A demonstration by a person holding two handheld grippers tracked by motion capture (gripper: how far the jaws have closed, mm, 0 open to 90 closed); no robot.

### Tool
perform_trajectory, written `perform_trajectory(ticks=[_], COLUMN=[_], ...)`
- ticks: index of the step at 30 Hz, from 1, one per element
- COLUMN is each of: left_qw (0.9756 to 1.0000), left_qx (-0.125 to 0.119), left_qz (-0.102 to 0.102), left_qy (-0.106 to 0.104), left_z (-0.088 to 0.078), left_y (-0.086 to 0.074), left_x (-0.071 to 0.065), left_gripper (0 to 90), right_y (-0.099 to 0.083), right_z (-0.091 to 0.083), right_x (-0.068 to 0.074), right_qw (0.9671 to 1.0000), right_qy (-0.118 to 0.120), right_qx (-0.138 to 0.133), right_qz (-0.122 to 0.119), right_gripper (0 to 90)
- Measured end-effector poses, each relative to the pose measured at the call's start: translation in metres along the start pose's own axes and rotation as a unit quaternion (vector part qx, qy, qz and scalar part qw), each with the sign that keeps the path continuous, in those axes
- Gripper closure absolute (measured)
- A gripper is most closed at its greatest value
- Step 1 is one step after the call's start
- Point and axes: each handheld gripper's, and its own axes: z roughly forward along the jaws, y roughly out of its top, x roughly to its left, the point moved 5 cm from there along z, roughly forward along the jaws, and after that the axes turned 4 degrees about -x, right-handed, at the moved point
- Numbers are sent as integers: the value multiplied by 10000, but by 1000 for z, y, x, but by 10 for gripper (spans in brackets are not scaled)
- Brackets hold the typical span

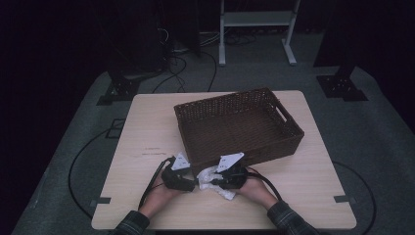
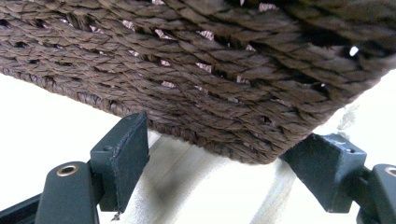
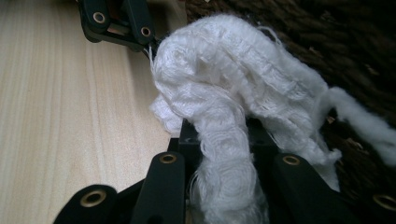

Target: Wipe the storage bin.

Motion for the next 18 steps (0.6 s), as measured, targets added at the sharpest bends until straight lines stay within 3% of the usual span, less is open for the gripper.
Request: perform_trajectory(ticks=[18], left_qw=[10000], left_qx=[14], left_qz=[18], left_qy=[-7], left_z=[0], left_y=[0], left_x=[0], left_gripper=[221], right_y=[29], right_z=[-13], right_x=[12], right_qw=[9984], right_qy=[3], right_qx=[-530], right_qz=[-182], right_gripper=[730])
